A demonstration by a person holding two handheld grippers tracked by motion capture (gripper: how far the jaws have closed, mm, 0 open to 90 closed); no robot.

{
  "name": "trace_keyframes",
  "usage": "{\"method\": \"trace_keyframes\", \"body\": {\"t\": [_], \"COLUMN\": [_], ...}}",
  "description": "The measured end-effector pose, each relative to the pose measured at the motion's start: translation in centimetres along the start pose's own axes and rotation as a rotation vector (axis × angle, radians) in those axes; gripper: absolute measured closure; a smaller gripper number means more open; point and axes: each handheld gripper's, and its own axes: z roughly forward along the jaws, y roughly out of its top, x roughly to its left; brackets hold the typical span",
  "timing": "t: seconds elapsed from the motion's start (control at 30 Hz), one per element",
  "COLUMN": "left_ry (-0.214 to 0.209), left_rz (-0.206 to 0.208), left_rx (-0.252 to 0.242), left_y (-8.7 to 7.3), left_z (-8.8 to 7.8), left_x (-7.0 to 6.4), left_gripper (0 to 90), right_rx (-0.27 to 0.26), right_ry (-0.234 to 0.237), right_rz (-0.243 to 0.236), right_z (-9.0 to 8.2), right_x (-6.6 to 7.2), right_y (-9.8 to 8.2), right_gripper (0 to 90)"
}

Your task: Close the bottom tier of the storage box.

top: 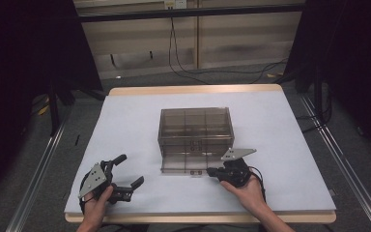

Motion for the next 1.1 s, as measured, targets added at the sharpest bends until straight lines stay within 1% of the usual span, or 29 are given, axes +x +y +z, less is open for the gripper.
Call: {"method": "trace_keyframes", "body": {"t": [0.23, 0.37, 0.47, 0.57, 0.77, 0.8, 0.9, 1.03, 1.1], "left_ry": [0.0, 0.013, 0.015, 0.007, 0.005, 0.005, 0.011, 0.001, 0.004], "left_rz": [0.0, -0.011, -0.006, 0.003, 0.004, 0.0, 0.001, 0.003, 0.004], "left_rx": [-0.001, 0.001, 0.003, 0.005, 0.005, 0.002, 0.006, 0.002, 0.003], "left_y": [-0.01, -0.02, -0.01, 0.0, 0.0, -0.01, 0.0, -0.01, 0.0], "left_z": [0.0, -0.01, -0.03, -0.04, -0.04, -0.02, -0.04, -0.04, -0.04], "left_x": [0.01, -0.08, -0.03, 0.05, 0.06, 0.03, 0.04, 0.05, 0.06], "left_gripper": [0.4, 0.4, 0.3, 0.3, 0.3, 0.3, 0.3, 0.3, 0.3], "right_rx": [-0.004, -0.006, -0.008, -0.01, -0.02, -0.022, -0.023, -0.026, -0.028], "right_ry": [-0.003, -0.003, -0.005, -0.006, -0.011, -0.011, -0.014, -0.015, -0.019], "right_rz": [0.008, 0.009, 0.013, 0.013, 0.023, 0.025, 0.033, 0.032, 0.029], "right_z": [0.0, 0.04, 0.07, 0.09, 0.04, 0.04, 0.04, 0.08, 0.07], "right_x": [-0.21, -0.24, -0.26, -0.3, -0.58, -0.66, -0.76, -0.79, -0.81], "right_y": [0.01, 0.01, 0.02, 0.03, 0.08, 0.08, 0.08, 0.1, 0.12], "right_gripper": [90.0, 90.0, 90.0, 90.0, 90.0, 90.0, 90.0, 90.0, 90.0]}}
